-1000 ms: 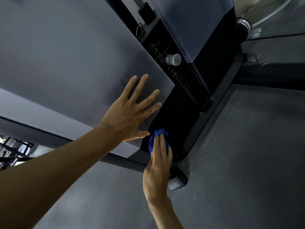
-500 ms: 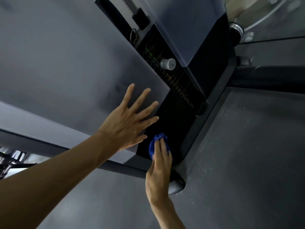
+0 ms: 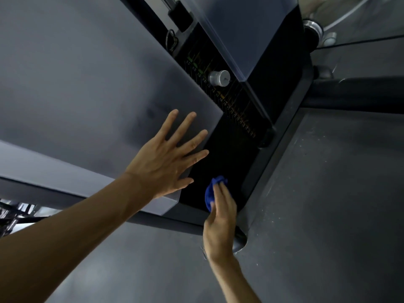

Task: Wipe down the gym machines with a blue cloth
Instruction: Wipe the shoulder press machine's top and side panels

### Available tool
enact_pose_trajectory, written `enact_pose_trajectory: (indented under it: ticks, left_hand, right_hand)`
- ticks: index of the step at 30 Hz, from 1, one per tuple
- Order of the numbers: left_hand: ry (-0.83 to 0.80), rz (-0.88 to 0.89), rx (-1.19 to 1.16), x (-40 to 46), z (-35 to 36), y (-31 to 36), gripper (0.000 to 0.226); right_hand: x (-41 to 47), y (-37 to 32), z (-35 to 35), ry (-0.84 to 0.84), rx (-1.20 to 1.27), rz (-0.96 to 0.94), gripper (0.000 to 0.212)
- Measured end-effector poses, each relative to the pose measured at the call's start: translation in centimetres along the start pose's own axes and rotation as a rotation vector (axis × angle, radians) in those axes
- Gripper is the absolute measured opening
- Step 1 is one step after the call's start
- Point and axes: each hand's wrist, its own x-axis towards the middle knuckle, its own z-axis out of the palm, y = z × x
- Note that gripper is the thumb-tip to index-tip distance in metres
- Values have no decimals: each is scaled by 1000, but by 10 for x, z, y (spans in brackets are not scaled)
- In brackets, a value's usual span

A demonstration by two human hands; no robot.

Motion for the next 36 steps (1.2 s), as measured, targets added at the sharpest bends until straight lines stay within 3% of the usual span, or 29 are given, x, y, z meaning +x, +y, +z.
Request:
enact_pose_trajectory:
  ticks: [4, 7, 11, 17, 22, 27, 32, 36]
  left_hand:
    - [28, -10, -11, 1, 2, -1, 82]
    - [14, -9, 0, 1, 1, -1, 82]
    - [13, -6, 9, 0, 0, -1, 82]
    - [5, -14, 26, 0, -1, -1, 82]
    - [10, -25, 48, 0, 0, 0, 82]
    - [15, -65, 15, -8, 5, 24, 76]
    - [12, -75, -12, -19, 11, 43, 77]
    - [32, -70, -32, -20, 13, 45, 73]
  right_hand:
    - [124, 42, 0, 124, -75, -32, 68]
    - [159, 58, -3, 142, -133, -44, 62]
    - [85, 57, -10, 44, -193, 2, 60]
    - [7, 10, -4, -79, -128, 235, 45]
    - [-25, -45, 0, -77, -84, 4, 59]
    - [-31, -6, -1, -110, -165, -85, 78]
    - [-34, 50, -24, -250, -366, 44, 77]
    - [-23, 38, -37, -271, -413, 55, 74]
